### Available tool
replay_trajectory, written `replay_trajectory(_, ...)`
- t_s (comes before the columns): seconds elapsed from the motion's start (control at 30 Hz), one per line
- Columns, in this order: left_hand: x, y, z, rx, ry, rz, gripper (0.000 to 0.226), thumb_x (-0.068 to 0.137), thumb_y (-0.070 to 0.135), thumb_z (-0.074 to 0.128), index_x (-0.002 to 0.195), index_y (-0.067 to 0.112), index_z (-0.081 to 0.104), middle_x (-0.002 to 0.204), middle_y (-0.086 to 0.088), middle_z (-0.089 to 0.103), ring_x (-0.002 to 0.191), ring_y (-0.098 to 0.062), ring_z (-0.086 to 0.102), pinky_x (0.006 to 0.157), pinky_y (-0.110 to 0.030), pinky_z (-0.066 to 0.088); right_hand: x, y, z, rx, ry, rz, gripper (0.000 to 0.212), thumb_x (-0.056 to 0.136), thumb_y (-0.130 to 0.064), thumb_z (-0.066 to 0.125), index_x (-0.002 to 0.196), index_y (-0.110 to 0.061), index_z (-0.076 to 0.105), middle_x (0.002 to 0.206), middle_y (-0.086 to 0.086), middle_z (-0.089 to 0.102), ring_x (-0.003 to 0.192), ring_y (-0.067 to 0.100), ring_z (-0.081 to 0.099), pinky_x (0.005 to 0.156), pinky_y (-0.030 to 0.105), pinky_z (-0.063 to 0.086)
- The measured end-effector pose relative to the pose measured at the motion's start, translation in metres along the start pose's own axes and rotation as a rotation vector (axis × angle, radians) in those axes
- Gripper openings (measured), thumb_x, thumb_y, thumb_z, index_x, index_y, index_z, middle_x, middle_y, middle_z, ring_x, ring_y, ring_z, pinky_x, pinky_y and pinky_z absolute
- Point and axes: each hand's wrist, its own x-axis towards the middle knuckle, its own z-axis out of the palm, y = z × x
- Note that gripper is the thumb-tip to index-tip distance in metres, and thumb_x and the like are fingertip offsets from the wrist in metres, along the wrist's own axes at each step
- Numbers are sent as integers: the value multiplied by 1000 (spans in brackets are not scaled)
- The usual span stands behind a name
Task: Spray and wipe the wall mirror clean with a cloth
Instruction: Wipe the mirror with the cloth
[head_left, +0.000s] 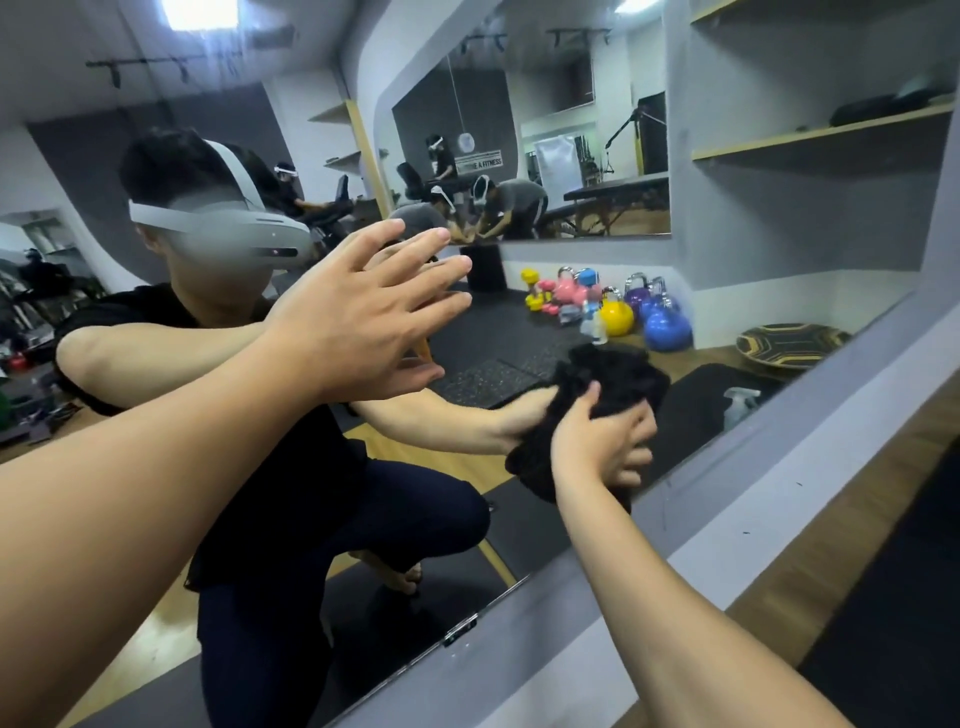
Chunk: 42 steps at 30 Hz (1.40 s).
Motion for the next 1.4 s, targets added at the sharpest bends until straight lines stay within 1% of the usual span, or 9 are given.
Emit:
replay_trajectory(0.2, 4, 0, -4, 42, 4, 3, 61, 91, 57, 57, 124, 6, 62, 138, -20, 58, 135, -41, 50, 121, -58, 30, -70, -128, -13, 67, -44, -917, 63, 88, -50, 57, 148, -36, 43, 159, -8, 34, 135, 31, 36, 101, 49, 29)
replay_trajectory(0.3, 3, 0, -5, 30, -18, -13, 62, 93, 57, 50, 130, 9, 61, 143, -21, 55, 139, -40, 47, 123, -56, 26, -44, -120, -11, 53, 5, -1099, 65, 90, -57, 54, 151, -36, 42, 158, -8, 37, 136, 29, 38, 102, 51, 34)
replay_trajectory(0.4, 0, 1, -2, -5, -26, -20, 67, 93, 59, 50, 143, 15, 57, 157, -18, 46, 151, -37, 35, 124, -55, 23, -6, -67, -2, 47, 61, -872, 71, 88, -66, 46, 153, -39, 36, 160, -10, 34, 139, 26, 36, 105, 48, 29)
replay_trajectory(0.6, 1, 0, -2, 20, -19, -12, 67, 91, 59, 52, 141, 15, 58, 157, -18, 46, 151, -36, 36, 123, -55, 24, 43, 61, 1, 41, -60, 37, 89, 91, -72, 40, 158, -16, 25, 163, 4, 25, 142, 41, 29, 111, 63, 21)
replay_trajectory(0.77, 2, 0, -4, 37, -40, 2, 68, 90, 60, 54, 141, 15, 58, 158, -17, 45, 151, -36, 36, 123, -55, 24, 45, 24, -2, 78, -27, 278, 80, 98, -62, 43, 157, -12, 24, 162, 8, 26, 140, 43, 27, 115, 60, 20)
replay_trajectory(1.0, 3, 0, -4, 29, -27, 3, 64, 93, 58, 51, 135, 10, 60, 151, -20, 51, 147, -39, 41, 122, -57, 27, -44, -130, -9, 43, 24, -855, 69, 92, -62, 47, 151, -27, 40, 162, -5, 29, 141, 35, 33, 106, 52, 26)
replay_trajectory(1.1, 3, -1, -3, 37, -19, 3, 60, 93, 57, 52, 129, 10, 62, 142, -19, 56, 143, -40, 44, 122, -57, 28, -40, -134, -8, -17, 31, -1149, 69, 91, -59, 47, 154, -34, 37, 162, -6, 30, 143, 33, 32, 107, 52, 26)
replay_trajectory(1.23, 1, 0, -1, 23, -16, -2, 67, 93, 60, 50, 142, 14, 58, 156, -18, 48, 150, -37, 37, 123, -55, 26, 5, -59, -1, 7, 69, -882, 70, 92, -66, 40, 155, -38, 30, 163, -9, 28, 145, 27, 31, 109, 50, 26)
replay_trajectory(1.4, 2, 0, -3, 22, -23, -6, 68, 90, 59, 54, 142, 15, 59, 156, -17, 48, 150, -36, 38, 123, -55, 25, 14, 81, 5, 46, -40, 54, 83, 92, -71, 36, 157, -19, 31, 162, 3, 29, 138, 40, 33, 111, 58, 24)
